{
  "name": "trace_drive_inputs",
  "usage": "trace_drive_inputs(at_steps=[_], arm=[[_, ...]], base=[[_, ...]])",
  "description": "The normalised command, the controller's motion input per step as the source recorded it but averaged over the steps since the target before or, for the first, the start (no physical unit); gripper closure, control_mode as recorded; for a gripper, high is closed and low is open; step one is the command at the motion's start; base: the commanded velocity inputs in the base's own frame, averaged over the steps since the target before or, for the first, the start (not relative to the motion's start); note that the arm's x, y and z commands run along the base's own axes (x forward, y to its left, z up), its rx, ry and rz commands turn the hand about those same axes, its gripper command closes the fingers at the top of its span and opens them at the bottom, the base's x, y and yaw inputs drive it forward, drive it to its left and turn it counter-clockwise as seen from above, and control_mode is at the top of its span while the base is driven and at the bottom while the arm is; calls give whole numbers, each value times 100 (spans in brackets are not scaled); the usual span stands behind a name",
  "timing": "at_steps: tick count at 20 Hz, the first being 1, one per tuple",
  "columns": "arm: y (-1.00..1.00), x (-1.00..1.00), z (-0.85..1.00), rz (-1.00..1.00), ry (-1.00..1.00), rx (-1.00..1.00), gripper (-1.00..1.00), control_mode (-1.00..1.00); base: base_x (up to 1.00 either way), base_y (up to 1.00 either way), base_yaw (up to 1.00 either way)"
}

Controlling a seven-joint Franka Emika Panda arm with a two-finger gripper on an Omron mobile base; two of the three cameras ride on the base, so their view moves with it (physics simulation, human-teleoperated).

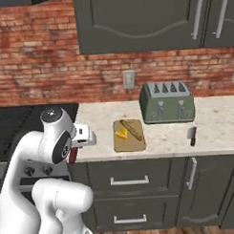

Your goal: Retrieve the sausage and cheese from the fridge and place them on the cutting board on the counter.

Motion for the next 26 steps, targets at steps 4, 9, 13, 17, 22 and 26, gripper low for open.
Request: trace_drive_inputs(at_steps=[4, 9, 13, 17, 22, 26], arm=[[0, 0, 0, 0, 0, 0, 100, 100], [0, 0, 0, 0, 0, 0, 100, 100], [0, 0, 0, 0, 0, 0, 100, 100], [0, 0, 0, 0, 0, 0, 100, 100], [0, 0, 0, 0, 0, 0, 100, 100], [0, 0, 0, 0, 0, 0, 100, 100]], base=[[89, -83, 37], [12, -53, 23], [5, -7, 4], [0, 0, 0], [0, 0, 0], [0, 0, 0]])
